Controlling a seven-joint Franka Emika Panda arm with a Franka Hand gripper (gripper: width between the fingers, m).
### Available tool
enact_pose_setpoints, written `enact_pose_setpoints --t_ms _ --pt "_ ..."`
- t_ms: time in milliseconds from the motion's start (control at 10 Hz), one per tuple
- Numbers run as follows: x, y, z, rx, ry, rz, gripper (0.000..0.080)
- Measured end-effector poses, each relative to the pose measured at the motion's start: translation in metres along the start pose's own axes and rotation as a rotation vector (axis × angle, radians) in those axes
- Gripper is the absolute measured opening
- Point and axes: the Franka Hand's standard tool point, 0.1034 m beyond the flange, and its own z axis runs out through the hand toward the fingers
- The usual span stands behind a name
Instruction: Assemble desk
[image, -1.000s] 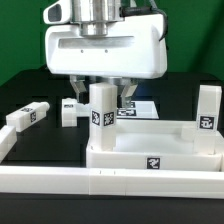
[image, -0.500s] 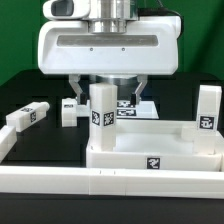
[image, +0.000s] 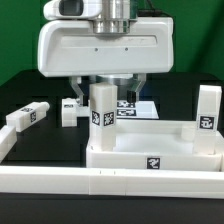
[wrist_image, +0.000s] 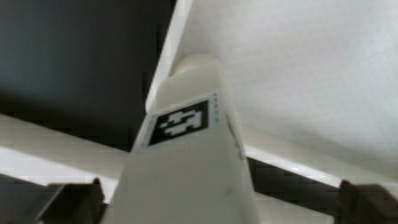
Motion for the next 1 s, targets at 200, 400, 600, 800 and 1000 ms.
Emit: enact_pose_setpoints --t_ms 200,400,600,800,1000 --pt "0.0000 0.0005 -0.0001 -0.005 -0.003 -0.132 0.0649" --pt "-0.0005 0.0008 0.0003 -0.005 -0.004 -0.136 0.0525" --pt "-0.0005 0.0013 0.0003 -0.006 -0.003 -0.135 0.0286" --pt "-0.0005 0.0013 0.0003 -0.006 -0.003 -0.135 0.0288" --pt "-0.0011 0.0018 0.0004 -0.005 -0.004 -0.109 0.0288"
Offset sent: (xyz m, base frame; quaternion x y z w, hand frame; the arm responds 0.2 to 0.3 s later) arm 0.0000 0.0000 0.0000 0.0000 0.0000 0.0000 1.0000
